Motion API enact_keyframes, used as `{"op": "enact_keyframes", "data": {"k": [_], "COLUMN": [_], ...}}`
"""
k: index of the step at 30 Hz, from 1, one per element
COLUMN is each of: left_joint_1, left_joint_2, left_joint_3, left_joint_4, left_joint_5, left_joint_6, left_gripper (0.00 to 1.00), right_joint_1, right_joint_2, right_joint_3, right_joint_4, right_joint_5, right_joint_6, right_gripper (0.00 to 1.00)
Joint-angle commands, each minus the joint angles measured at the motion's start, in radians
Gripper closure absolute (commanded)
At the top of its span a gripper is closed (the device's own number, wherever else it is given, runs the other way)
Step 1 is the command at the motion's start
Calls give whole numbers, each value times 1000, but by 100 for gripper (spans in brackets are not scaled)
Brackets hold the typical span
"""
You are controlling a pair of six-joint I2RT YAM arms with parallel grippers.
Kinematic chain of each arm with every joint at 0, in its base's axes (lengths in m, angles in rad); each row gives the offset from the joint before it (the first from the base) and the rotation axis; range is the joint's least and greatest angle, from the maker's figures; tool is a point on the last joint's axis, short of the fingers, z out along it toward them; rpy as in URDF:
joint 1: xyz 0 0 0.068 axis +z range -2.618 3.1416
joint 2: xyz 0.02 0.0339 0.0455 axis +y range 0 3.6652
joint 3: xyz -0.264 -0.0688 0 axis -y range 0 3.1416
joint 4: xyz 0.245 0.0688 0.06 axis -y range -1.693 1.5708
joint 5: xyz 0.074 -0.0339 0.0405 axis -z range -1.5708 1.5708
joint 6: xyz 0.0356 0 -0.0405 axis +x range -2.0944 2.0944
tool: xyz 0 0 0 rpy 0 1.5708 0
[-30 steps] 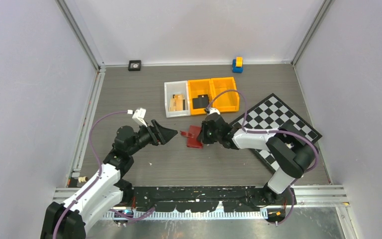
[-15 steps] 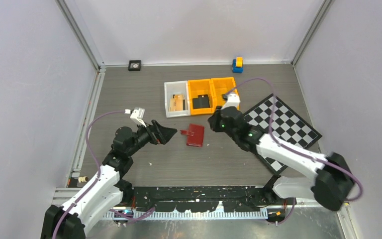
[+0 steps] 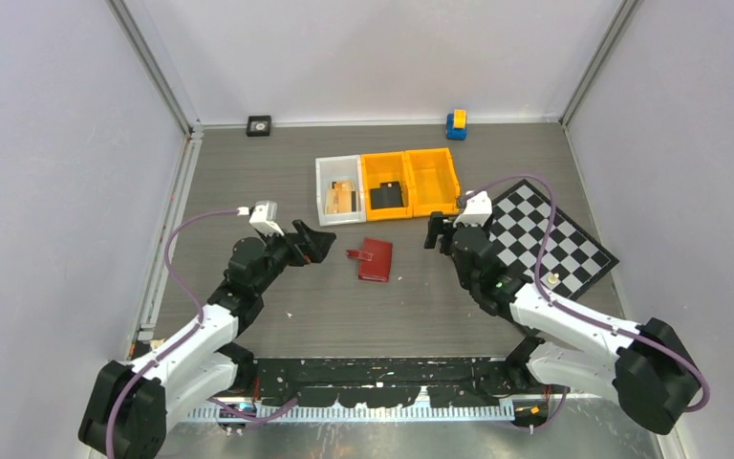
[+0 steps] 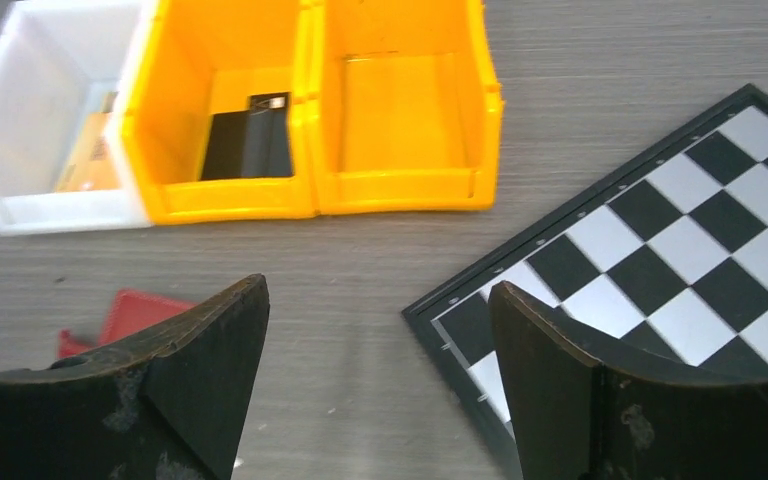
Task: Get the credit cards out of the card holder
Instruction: Reset both arms
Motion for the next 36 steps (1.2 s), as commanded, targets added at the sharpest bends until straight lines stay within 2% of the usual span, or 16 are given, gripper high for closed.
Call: {"op": "enact_keyframes", "data": {"k": [1,3,5,8,10,12,15,16,18,23,26,27,29,34,36], "left_joint_1": [-2,-2,0,8,40,75,95,96,98,127,157,159,158,167,167], "left_joint_2": [61,100,146,185,197,217,267,268,271,287,389,446,465,496,477], "left_joint_3": [80,177,268,294,249,203,160,179,163,77,61,60,88,120,97], "left_joint_4": [129,34,-104,-185,-144,-96,-19,-61,-9,138,209,280,228,208,234], "left_joint_5": [-185,-238,-267,-375,-427,-474,-580,-620,-662,-596,-604,-625,-553,-590,-579], "left_joint_6": [5,113,236,375,421,466,480,476,522,590,562,573,584,571,574], "left_gripper": [0,0,0,0,0,0,0,0,0,0,0,1,4,5,6], "right_joint_1": [-152,-288,-387,-431,-451,-477,-508,-512,-530,-567,-568,-570,-583,-610,-626], "right_joint_2": [34,35,23,43,119,217,267,272,272,280,241,232,264,464,493], "right_joint_3": [-48,-34,-56,-138,-189,-203,-209,-204,-194,-219,-233,-232,-247,-297,-296], "right_joint_4": [249,169,180,372,528,636,699,696,683,762,707,679,715,966,987], "right_joint_5": [-131,-187,-248,-295,-295,-217,-261,-252,-273,-312,-294,-284,-279,-278,-284], "right_joint_6": [-149,-145,-161,-236,-304,-348,-383,-379,-378,-379,-342,-321,-290,-285,-247], "right_gripper": [16,16,16,16,18,18,18,17,16,16,15,15,14,14,14]}}
